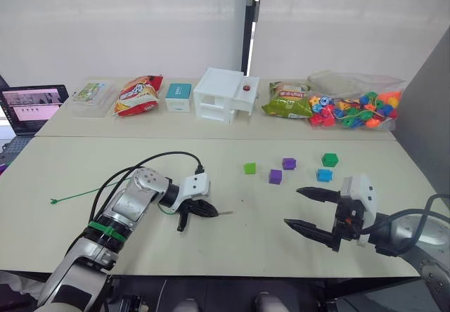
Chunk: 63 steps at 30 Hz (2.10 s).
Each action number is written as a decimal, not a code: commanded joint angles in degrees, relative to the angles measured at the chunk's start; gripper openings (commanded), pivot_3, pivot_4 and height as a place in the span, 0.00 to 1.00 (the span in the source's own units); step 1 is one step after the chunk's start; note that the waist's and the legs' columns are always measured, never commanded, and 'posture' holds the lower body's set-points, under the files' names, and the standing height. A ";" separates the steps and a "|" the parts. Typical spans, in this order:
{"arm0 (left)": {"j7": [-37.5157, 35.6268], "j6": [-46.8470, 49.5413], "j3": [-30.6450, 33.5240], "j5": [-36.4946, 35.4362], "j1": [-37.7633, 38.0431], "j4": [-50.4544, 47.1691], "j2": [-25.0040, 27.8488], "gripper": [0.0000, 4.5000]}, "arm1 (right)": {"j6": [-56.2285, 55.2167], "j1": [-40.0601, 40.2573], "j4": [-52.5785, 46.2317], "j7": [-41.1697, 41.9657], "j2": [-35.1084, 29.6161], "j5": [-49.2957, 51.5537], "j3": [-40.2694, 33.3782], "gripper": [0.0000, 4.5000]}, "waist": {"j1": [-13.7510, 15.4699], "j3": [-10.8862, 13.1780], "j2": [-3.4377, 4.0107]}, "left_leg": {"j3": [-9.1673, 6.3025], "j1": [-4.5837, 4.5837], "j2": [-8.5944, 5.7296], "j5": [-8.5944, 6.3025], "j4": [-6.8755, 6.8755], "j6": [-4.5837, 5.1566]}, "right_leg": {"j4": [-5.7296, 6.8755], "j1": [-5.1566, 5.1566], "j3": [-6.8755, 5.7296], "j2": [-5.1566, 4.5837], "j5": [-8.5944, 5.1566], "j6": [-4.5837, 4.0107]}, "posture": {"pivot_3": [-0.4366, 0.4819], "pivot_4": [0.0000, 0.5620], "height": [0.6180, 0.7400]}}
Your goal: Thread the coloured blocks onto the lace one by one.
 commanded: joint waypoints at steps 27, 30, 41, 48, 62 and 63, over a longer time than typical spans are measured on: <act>2.57 14.54 12.22 -8.00 8.87 -23.04 14.58 0.00 | -4.39 -9.24 14.91 -41.54 26.80 -23.62 1.53 1.00 | -1.45 0.09 0.10 | -0.07 -0.26 0.05 0.00 -0.10 -0.01 | 0.08 -0.39 -0.02 0.04 0.00 -0.01 | 0.48 0.27 1.00; 3.84 16.44 12.69 -9.16 9.77 -25.62 14.47 0.00 | -5.42 -11.74 18.79 -43.68 28.29 -25.59 1.64 1.00 | -1.56 0.09 0.10 | -0.09 -0.43 0.03 0.00 -0.11 -0.01 | 0.13 -0.57 -0.02 0.03 0.01 -0.02 | 0.48 0.27 1.00; 7.11 18.02 12.27 -11.33 12.49 -29.36 14.56 0.00 | -7.44 -14.47 23.13 -45.23 30.50 -27.18 1.48 1.00 | -1.89 0.09 0.10 | 0.03 -0.53 0.00 0.00 -0.13 -0.01 | 0.84 -1.13 0.11 0.01 0.03 -0.07 | 0.48 0.27 1.00; 8.16 17.96 11.70 -11.53 12.20 -29.21 14.28 0.00 | -8.49 -16.38 26.70 -46.14 31.41 -28.27 1.80 1.00 | -1.92 0.09 0.10 | 0.03 -0.53 0.00 0.00 -0.12 -0.01 | 0.84 -1.12 0.11 0.01 0.03 -0.07 | 0.48 0.27 1.00; 8.91 18.49 11.90 -11.86 12.17 -29.61 14.62 0.00 | -12.73 -22.51 36.88 -48.04 33.41 -29.90 1.69 0.74 | -2.00 0.09 0.11 | 0.03 -0.52 0.00 0.01 -0.13 -0.01 | 0.85 -1.13 0.11 0.00 0.04 -0.08 | 0.48 0.27 1.00; 8.93 18.45 11.88 -11.79 12.28 -29.67 14.71 0.00 | -13.07 -22.57 37.21 -48.06 33.30 -29.83 1.44 0.66 | -2.01 0.09 0.11 | 0.03 -0.52 0.00 0.01 -0.13 -0.01 | 0.84 -1.13 0.11 0.00 0.04 -0.08 | 0.48 0.27 1.00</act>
